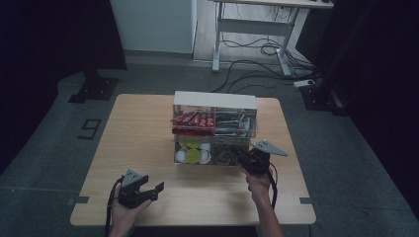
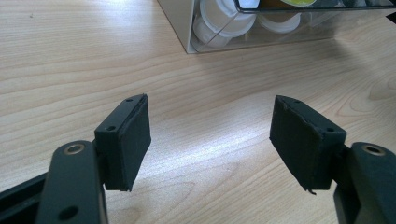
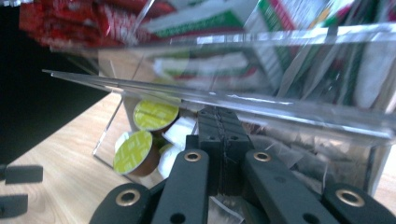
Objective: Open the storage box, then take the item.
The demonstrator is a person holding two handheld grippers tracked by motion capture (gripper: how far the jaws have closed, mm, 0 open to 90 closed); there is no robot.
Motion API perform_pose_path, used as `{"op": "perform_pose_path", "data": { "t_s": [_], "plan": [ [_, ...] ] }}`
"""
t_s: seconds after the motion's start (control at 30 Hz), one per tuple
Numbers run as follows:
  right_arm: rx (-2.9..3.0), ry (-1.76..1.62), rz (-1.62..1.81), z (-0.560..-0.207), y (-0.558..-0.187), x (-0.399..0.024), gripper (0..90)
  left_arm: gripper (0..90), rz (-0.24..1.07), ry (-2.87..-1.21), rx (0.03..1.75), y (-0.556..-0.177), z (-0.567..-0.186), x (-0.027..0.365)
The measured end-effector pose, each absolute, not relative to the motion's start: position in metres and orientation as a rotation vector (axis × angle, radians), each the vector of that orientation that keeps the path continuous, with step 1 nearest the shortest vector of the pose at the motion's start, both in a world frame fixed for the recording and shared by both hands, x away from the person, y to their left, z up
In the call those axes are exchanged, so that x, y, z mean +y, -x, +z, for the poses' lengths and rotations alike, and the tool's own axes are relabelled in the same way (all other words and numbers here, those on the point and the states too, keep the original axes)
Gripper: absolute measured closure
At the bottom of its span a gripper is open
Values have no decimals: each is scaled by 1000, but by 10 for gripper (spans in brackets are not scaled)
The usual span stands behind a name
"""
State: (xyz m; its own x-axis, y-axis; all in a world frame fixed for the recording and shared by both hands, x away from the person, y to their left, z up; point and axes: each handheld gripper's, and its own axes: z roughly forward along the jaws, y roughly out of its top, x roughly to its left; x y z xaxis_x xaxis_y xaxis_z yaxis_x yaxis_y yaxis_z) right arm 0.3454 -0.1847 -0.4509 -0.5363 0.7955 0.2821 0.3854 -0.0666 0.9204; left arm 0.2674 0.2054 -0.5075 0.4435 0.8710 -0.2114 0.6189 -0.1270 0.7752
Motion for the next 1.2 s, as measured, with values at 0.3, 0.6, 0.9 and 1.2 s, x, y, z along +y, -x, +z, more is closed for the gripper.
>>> {"op": "perform_pose_path", "data": {
  "t_s": [0.3, 0.6, 0.9, 1.2],
  "plan": [
    [1862, -1276, 1647, -452, -350, -186, 887, 289, 359, -1859, 1260, -267, -509, 203],
    [1863, -1271, 1639, -453, -350, -185, 882, 285, 353, -1871, 1258, -268, -510, 201],
    [1869, -1267, 1638, -453, -350, -186, 883, 278, 367, -1878, 1251, -266, -508, 196],
    [1869, -1276, 1661, -451, -350, -194, 883, 271, 361, -1893, 1261, -273, -507, 187]
  ]
}}
